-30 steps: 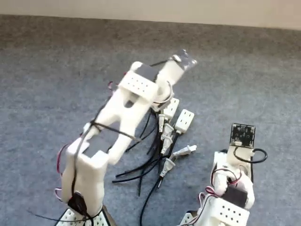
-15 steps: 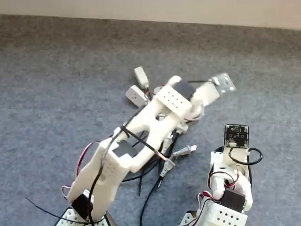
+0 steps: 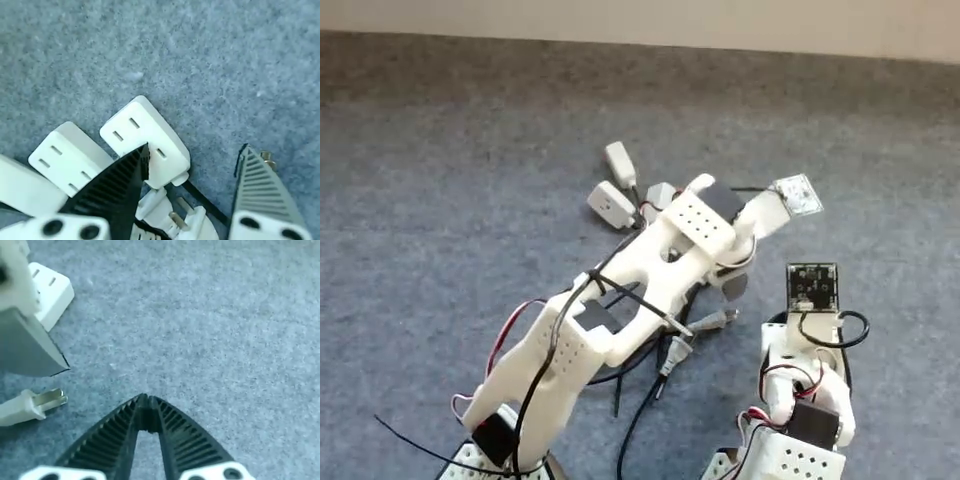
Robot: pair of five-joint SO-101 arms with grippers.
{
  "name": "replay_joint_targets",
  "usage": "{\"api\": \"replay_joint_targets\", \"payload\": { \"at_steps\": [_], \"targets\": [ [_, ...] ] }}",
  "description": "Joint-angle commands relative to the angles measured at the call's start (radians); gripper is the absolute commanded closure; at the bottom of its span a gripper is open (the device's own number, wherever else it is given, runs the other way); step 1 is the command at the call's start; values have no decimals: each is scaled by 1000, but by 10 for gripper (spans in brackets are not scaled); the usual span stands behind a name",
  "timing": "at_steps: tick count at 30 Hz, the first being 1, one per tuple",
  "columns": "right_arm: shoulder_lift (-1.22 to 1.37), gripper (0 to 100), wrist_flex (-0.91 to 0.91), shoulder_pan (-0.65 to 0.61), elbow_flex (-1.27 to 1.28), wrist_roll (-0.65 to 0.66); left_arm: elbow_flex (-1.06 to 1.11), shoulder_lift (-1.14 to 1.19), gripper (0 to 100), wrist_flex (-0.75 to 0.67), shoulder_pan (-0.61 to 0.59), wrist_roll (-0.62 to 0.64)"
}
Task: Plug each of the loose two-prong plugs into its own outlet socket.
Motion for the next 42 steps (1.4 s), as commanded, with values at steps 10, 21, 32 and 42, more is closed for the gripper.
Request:
{"api": "replay_joint_targets", "payload": {
  "at_steps": [10,21,32,42],
  "targets": [
    [-7,983,2,-13,90,11,-54,-1,712,6,-119,57],
    [-7,983,2,-13,91,11,-62,151,765,-31,-73,54],
    [-7,983,2,-15,93,11,-407,-18,996,344,-116,-94],
    [-7,983,-2,-15,113,11,-340,-397,996,362,-348,-163]
  ]
}}
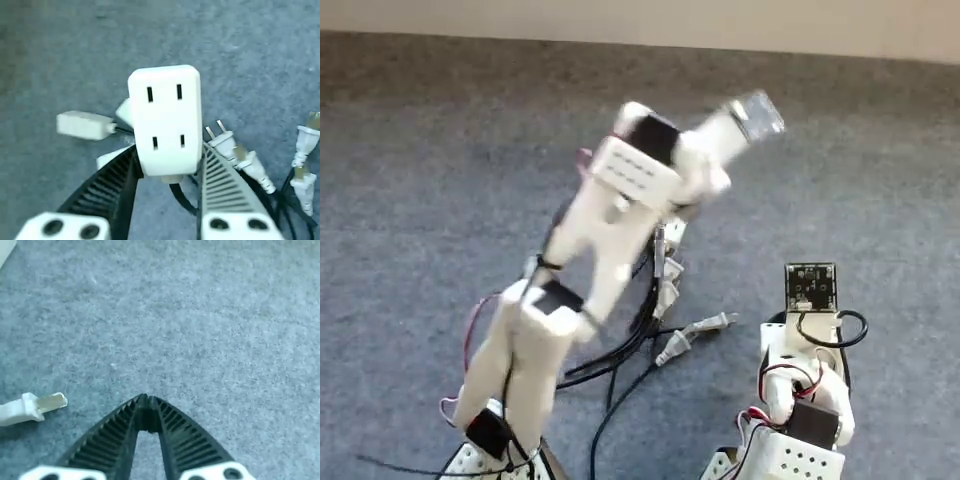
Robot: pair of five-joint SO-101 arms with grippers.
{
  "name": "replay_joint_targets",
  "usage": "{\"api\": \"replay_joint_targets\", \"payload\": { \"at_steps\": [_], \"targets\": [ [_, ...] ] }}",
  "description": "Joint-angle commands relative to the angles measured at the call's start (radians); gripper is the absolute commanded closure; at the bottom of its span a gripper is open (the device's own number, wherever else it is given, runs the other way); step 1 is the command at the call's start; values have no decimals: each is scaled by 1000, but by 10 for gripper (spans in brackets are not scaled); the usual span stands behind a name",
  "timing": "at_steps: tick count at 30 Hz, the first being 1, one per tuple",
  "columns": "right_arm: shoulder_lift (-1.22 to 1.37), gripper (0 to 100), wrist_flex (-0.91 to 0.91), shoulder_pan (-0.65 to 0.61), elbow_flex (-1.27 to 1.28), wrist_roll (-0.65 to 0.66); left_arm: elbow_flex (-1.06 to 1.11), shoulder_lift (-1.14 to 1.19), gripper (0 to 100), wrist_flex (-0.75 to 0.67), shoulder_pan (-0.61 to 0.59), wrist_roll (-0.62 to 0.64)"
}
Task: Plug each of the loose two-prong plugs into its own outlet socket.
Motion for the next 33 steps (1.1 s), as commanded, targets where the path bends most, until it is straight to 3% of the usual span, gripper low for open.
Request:
{"api": "replay_joint_targets", "payload": {
  "at_steps": [1,8,15,21,28,33],
  "targets": [
    [-7,983,-2,-12,113,8,51,-282,996,11,-186,-63],
    [-7,983,1,-53,113,18,242,-570,996,9,-558,-253],
    [-7,983,2,-59,113,40,829,-711,996,11,-750,-571],
    [-7,983,2,-61,114,41,1385,-883,996,-48,-713,-867],
    [-5,983,4,-61,114,41,1929,-1069,996,-427,-532,-872],
    [-5,983,4,-61,114,41,2084,-1075,994,-592,-426,-783]
  ]
}}
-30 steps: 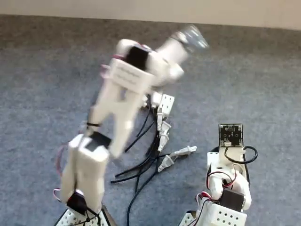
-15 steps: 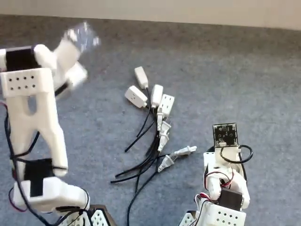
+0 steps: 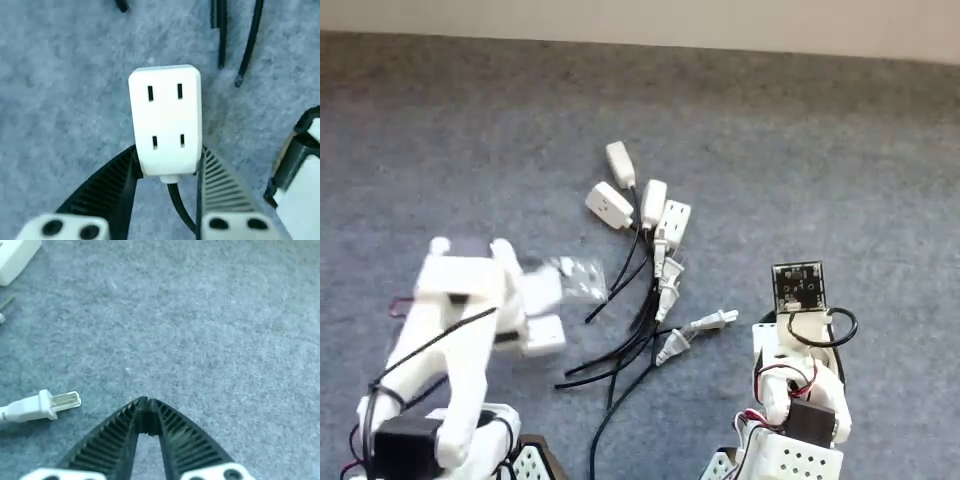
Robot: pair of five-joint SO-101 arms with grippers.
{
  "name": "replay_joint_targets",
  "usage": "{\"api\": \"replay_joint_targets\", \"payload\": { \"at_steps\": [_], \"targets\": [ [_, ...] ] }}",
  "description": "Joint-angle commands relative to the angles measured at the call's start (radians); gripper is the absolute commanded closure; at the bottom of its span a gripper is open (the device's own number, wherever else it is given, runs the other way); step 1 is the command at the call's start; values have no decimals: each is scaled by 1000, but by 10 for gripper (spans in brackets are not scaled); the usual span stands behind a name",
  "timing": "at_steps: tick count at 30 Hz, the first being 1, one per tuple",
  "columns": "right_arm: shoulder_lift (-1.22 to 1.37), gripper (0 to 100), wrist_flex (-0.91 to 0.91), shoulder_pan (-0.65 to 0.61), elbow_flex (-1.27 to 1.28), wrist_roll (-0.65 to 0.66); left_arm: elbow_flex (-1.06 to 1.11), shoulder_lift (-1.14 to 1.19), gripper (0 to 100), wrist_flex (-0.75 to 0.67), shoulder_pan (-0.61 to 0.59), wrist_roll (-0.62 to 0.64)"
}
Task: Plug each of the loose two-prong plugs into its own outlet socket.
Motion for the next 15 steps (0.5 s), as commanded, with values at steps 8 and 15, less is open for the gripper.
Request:
{"api": "replay_joint_targets", "payload": {
  "at_steps": [8,15],
  "targets": [
    [-4,983,4,-7,114,12,110,-10,768,-189,84,147],
    [-2,983,4,-7,114,12,107,-163,690,-143,82,141]
  ]
}}
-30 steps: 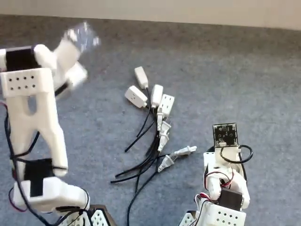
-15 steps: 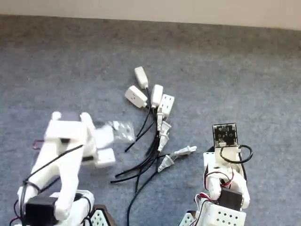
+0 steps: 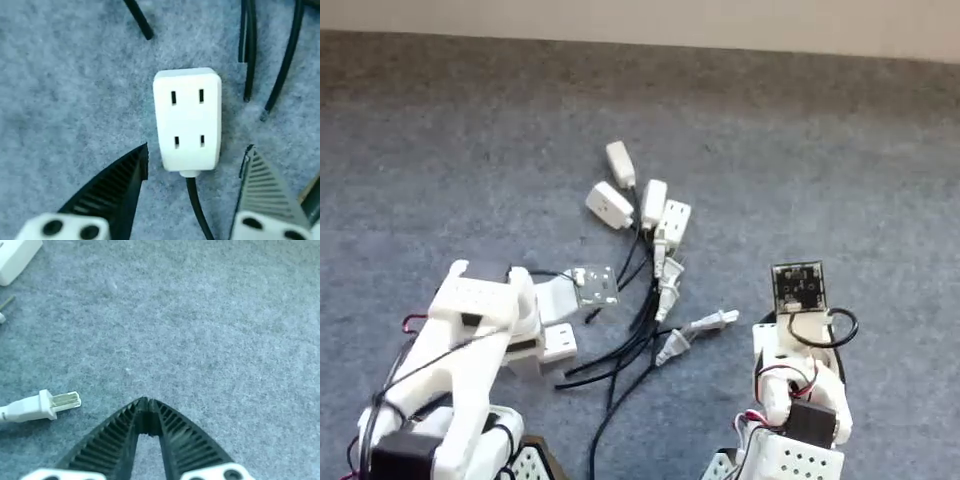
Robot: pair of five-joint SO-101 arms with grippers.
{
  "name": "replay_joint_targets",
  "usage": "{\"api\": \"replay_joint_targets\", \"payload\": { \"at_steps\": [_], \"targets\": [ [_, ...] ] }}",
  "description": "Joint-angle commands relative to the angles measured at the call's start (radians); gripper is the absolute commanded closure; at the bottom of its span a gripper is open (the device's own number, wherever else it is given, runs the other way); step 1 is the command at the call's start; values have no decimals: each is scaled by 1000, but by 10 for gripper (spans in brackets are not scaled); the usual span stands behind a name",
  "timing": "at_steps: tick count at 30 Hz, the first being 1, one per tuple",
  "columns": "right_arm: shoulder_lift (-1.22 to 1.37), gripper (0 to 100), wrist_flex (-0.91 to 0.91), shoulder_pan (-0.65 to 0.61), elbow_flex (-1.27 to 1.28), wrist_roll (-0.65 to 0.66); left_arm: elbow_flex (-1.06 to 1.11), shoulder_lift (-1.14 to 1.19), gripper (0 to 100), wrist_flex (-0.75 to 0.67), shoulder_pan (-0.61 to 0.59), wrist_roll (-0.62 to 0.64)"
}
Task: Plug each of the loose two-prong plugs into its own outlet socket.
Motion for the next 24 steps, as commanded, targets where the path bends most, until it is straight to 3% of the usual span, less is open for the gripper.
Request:
{"api": "replay_joint_targets", "payload": {
  "at_steps": [1,4,7,12,17,21,24],
  "targets": [
    [-2,982,4,-7,114,6,-15,-139,692,69,15,-2],
    [2,980,4,-13,114,6,-70,-268,691,195,13,-28],
    [4,979,51,-47,111,25,-131,-407,691,250,15,44],
    [4,979,91,-59,104,35,-226,-492,691,253,99,356],
    [5,978,153,-76,19,51,-392,-329,691,253,145,626],
    [21,966,160,-217,2,160,-522,-113,691,230,39,968],
    [104,964,142,-246,-45,199,-565,42,691,140,-105,1146]
  ]
}}
